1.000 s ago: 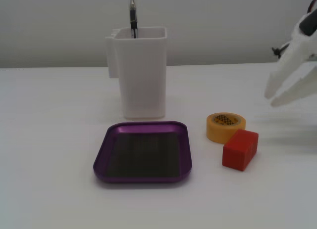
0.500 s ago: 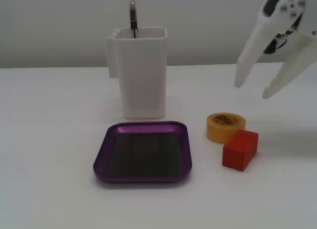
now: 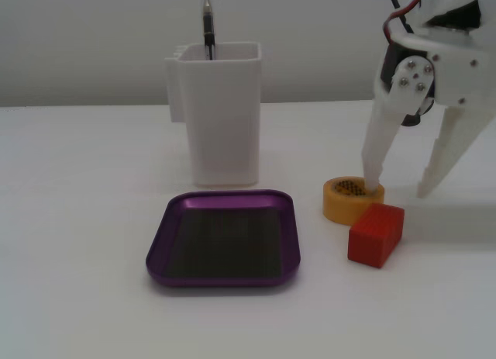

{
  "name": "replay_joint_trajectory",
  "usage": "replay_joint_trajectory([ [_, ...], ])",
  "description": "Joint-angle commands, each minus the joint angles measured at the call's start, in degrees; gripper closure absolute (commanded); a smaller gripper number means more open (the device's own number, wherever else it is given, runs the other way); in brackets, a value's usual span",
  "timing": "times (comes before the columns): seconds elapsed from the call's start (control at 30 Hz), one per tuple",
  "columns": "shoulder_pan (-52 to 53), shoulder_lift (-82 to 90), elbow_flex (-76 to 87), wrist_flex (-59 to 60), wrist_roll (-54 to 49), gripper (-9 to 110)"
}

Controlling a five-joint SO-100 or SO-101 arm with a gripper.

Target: Grab up the yellow tape and put it in the box.

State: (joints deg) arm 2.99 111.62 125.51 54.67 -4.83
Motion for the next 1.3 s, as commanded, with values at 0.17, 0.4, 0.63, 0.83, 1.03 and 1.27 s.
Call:
replay_joint_trajectory([
  [0.17,0.4,-3.0,-1.7,-5.5,-3.1,87],
  [0.4,0.4,-7.0,-1.7,-5.8,-3.1,87],
  [0.63,0.4,-8.4,-1.7,-5.5,-3.2,99],
  [0.83,-0.1,-4.3,-4.0,-1.5,-2.5,102],
  [1.03,-3.2,8.8,-9.8,2.1,-2.9,102],
  [1.27,-13.7,18.9,-14.7,1.8,-2.5,102],
])
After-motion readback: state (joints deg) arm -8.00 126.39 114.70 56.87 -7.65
